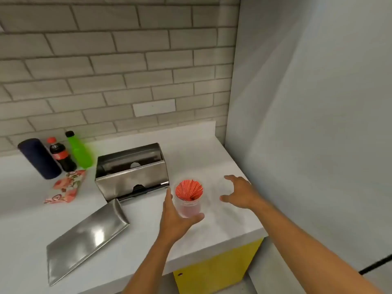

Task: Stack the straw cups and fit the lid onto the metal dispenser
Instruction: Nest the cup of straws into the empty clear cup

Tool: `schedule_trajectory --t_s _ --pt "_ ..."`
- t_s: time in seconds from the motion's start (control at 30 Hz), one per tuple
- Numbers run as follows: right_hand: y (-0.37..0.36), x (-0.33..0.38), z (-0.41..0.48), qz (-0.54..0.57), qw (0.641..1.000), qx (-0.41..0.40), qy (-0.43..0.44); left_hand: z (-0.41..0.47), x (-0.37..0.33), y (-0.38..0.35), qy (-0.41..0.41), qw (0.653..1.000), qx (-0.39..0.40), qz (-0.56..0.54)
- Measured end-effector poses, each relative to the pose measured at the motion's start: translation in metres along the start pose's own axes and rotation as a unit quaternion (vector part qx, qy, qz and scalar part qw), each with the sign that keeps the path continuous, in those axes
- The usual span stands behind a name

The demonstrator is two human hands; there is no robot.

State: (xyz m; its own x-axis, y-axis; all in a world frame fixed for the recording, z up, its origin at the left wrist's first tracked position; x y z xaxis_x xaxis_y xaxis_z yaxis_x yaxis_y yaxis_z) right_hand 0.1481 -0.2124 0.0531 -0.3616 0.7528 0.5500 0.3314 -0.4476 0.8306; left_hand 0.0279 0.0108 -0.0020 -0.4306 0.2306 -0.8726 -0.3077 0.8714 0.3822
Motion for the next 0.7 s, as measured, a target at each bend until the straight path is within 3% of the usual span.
schedule_trajectory --t_s 0.4,0.7 --pt "-0.027 -0.045 0.066 -0.119 0.988 0.055 -0.079 0.044 0.023 -0.033 0.021 0.997 -0.042 -0.056" --pt "-0.026 -0.067 0.084 -0.107 0.987 0.067 -0.098 0.046 0.019 -0.036 0.037 0.994 -0.074 -0.078"
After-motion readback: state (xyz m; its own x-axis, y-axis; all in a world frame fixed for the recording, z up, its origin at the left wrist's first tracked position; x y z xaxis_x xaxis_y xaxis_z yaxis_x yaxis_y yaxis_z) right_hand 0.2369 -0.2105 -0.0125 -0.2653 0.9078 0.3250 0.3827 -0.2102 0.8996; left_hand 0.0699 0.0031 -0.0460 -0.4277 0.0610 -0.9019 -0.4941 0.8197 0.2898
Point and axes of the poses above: each hand's wrist, its own z-axis towards the middle knuckle, its own y-axis out of the back of the hand, x = y × z, the point moved 3 cm from there along z, towards the middle knuckle, and after that the axes turned 15 degrees about y, right-handed, at the moved point
